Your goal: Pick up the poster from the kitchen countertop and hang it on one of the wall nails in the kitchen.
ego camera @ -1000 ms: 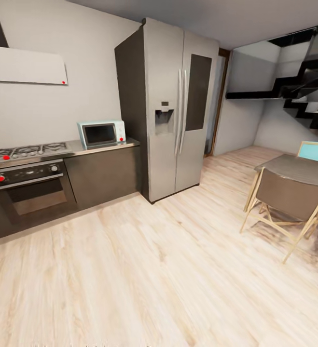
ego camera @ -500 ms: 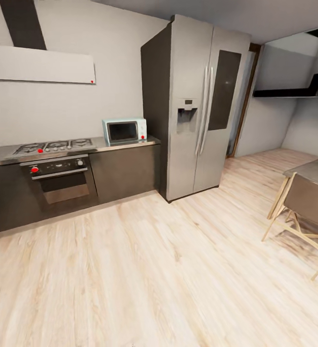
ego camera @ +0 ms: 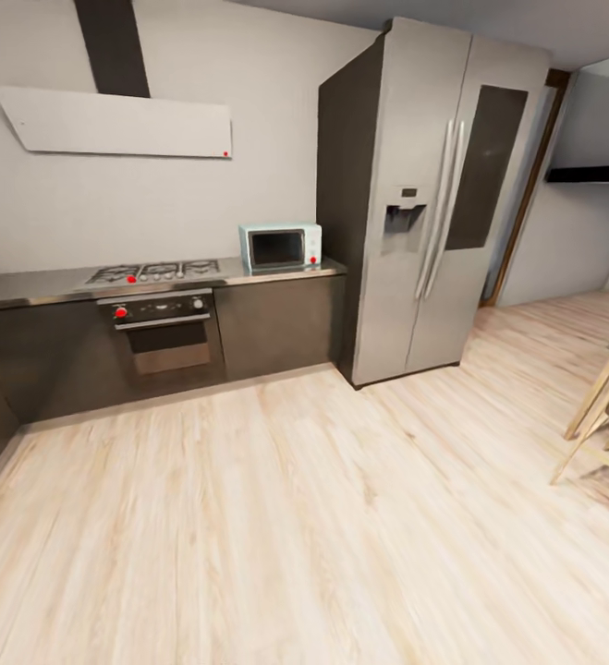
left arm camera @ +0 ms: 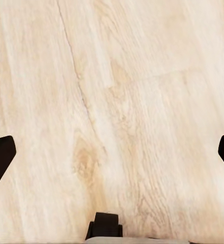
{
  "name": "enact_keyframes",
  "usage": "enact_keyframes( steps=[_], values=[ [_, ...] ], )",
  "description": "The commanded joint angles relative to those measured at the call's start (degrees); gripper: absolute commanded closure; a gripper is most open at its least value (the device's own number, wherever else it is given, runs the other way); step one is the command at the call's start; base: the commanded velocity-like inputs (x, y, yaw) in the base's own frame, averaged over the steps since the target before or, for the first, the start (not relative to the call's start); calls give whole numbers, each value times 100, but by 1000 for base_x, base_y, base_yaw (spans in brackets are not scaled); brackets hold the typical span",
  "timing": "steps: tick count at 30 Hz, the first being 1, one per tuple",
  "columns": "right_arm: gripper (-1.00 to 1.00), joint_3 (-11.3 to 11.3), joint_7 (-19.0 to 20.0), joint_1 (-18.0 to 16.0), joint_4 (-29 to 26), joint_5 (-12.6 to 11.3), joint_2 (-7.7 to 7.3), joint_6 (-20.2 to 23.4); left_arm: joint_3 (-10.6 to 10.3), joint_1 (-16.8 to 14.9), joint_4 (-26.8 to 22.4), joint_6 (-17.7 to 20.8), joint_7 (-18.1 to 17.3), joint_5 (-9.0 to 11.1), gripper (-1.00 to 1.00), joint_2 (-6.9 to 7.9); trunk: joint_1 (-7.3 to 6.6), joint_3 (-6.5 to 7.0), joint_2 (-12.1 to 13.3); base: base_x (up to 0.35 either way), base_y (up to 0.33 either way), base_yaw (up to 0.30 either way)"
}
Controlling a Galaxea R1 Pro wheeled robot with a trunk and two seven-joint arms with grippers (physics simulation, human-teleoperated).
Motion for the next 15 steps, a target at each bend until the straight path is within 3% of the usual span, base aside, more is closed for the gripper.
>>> enact_keyframes(
  steps=[1,6,10,11,14,15],
  values=[
    [-100,8,-20,-1,3,8,-1,-14,10,1,-5,-10,-3,2,-100,-2,0,-8,-2,0,0,272],
    [-100,10,-20,-1,4,8,-3,-7,10,0,-5,-10,-3,0,-100,-2,0,-25,-2,0,0,266],
    [-100,15,-9,-2,32,6,-8,0,10,0,-5,-10,-3,3,-100,-2,0,-32,-2,87,12,121],
    [-100,8,-4,-5,324,85,-18,0,10,0,-5,-10,-3,4,-100,-2,0,-33,-2,268,117,15],
    [-100,2,-3,-5,388,312,-20,-4,10,0,-6,-10,-3,4,-100,-2,0,-33,-2,278,128,9],
    [-100,-2,-3,-6,414,485,-19,-8,10,-1,-6,-10,-3,4,-100,-2,0,-33,-2,286,139,5]
  ],
)
